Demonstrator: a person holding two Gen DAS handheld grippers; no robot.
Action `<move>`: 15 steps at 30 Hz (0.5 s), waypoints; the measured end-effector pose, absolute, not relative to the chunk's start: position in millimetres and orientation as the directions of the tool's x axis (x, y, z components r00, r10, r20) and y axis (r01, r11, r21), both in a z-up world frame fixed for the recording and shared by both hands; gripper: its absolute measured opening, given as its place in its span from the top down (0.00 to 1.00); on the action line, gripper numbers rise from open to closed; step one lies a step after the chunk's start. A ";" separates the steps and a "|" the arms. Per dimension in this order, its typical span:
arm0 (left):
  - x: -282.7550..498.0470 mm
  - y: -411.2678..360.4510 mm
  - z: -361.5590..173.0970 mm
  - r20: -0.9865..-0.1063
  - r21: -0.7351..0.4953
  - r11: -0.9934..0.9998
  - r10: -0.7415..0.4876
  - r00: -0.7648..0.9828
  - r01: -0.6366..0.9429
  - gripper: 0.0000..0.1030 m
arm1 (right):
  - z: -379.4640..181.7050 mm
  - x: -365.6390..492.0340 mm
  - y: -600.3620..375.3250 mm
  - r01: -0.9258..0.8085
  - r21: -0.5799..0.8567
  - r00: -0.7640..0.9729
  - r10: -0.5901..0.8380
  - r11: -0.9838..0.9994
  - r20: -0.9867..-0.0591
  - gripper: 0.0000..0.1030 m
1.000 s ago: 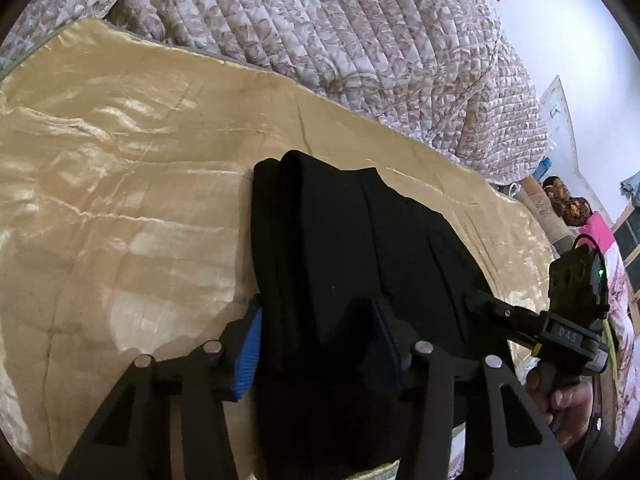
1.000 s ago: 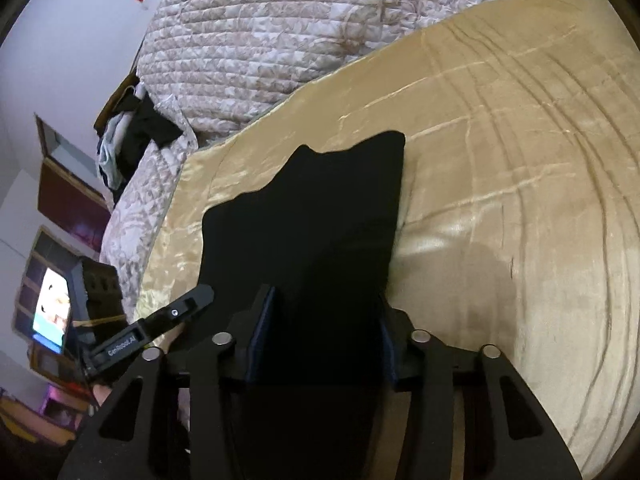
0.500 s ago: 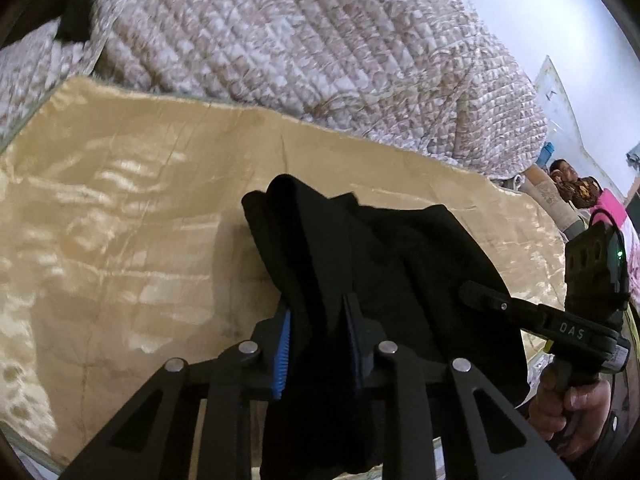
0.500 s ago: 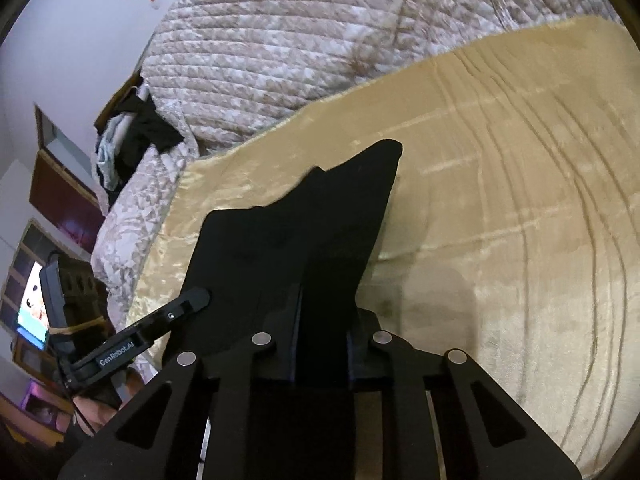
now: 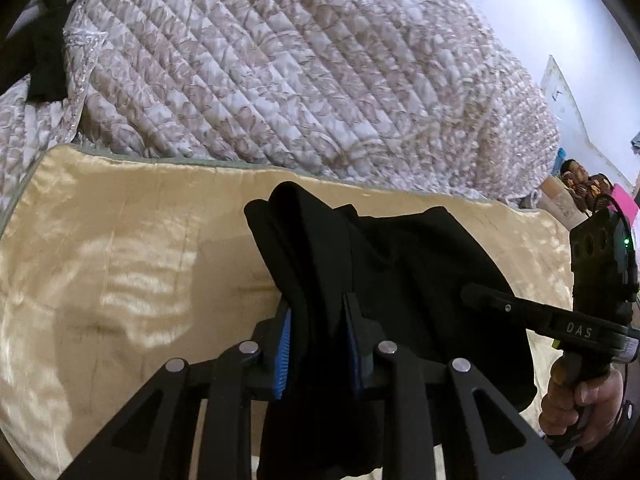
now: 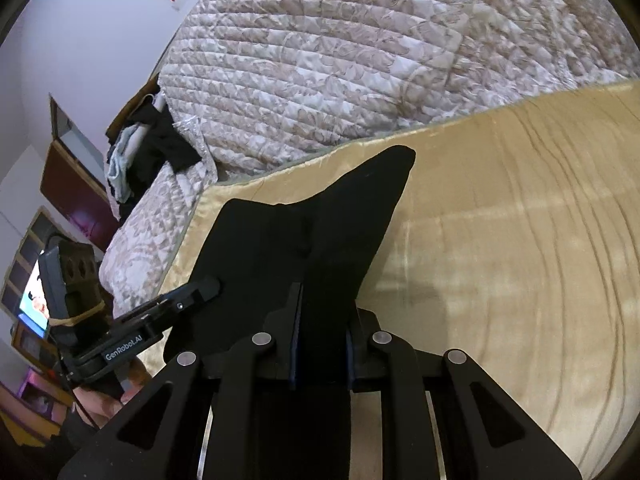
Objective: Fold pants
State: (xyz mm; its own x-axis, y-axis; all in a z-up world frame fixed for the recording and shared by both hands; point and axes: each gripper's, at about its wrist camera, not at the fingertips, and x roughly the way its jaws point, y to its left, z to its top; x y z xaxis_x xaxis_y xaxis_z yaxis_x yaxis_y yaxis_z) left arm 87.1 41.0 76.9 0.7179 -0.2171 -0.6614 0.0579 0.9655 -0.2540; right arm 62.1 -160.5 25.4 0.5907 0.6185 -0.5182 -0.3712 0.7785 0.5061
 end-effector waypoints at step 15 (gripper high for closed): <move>97.9 74.9 42.0 -0.702 -0.218 0.973 -0.101 0.705 -0.078 0.67 | -11.7 123.9 -163.6 -0.254 0.399 0.606 0.467 0.881 -0.644 0.65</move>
